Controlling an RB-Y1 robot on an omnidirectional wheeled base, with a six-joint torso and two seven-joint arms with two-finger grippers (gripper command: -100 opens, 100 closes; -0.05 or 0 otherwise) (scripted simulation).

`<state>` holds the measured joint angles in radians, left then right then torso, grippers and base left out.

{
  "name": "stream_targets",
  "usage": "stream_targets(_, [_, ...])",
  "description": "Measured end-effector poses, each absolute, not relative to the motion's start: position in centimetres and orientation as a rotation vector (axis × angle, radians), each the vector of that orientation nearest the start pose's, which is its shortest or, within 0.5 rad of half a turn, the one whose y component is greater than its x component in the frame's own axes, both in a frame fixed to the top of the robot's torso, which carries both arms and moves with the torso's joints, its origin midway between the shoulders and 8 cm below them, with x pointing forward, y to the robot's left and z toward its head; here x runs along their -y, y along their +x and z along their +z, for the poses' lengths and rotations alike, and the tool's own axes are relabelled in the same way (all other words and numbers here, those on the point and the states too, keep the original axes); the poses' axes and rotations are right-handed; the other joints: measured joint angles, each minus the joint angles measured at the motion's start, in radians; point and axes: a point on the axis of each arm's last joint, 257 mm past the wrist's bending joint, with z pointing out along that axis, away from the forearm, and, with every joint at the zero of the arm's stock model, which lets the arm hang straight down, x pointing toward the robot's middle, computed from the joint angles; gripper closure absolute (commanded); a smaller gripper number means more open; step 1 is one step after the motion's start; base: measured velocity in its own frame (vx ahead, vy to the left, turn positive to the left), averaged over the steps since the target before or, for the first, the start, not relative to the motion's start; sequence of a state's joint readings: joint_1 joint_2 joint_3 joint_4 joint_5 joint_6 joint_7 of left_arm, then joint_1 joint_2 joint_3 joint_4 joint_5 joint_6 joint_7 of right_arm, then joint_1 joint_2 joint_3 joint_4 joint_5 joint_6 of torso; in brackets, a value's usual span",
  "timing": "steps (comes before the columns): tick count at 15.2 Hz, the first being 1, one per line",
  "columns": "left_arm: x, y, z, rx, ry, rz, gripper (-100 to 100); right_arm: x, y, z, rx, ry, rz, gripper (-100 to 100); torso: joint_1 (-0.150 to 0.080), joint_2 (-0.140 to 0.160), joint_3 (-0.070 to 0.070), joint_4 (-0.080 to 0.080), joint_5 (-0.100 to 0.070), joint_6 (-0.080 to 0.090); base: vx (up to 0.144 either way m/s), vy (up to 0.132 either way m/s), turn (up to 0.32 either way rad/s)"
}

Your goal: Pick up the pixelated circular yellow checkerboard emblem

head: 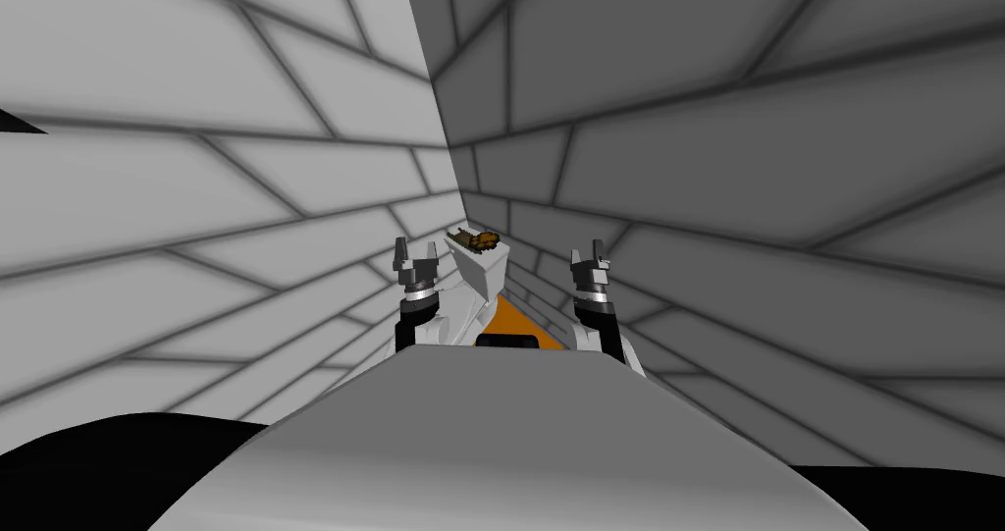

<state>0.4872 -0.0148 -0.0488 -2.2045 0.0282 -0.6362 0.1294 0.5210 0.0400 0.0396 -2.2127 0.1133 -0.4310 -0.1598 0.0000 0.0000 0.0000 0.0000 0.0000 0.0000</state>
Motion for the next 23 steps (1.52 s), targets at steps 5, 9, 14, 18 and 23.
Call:
stream_targets(5, [-25.9,35.1,0.9,-0.598,-0.643,-1.507,-100,26.4,36.8,-2.8,-0.706,0.816,1.371,0,-0.001,0.0,0.0,0.0,0.0,0.0,-0.009,-0.025,0.008])
stream_targets(9, [-25.9,37.3,-0.7,-0.688,-0.63,-1.492,-100,26.4,36.8,-2.8,-0.706,0.816,1.371,0,-0.003,0.0,0.0,0.0,-0.001,0.0,-0.014,-0.047,0.013])
stream_targets(14, [-26.3,40.2,-2.8,-0.77,-0.636,-1.461,-100,26.4,36.8,-2.8,-0.706,0.816,1.371,0,-0.003,0.001,0.0,0.0,-0.001,0.0,-0.02,-0.048,0.012])
stream_targets(18, [-27.1,42.4,-4.4,-0.818,-0.652,-1.433,-100,26.4,36.8,-2.8,-0.706,0.816,1.371,0,-0.003,0.001,0.0,0.0,-0.001,0.0,-0.018,-0.047,0.012])
stream_targets(23, [-28.3,45.3,-6.2,-0.869,-0.684,-1.392,-100,26.4,36.8,-2.8,-0.706,0.816,1.371,0,-0.004,0.001,0.001,0.0,-0.001,0.0,-0.018,-0.049,0.012])
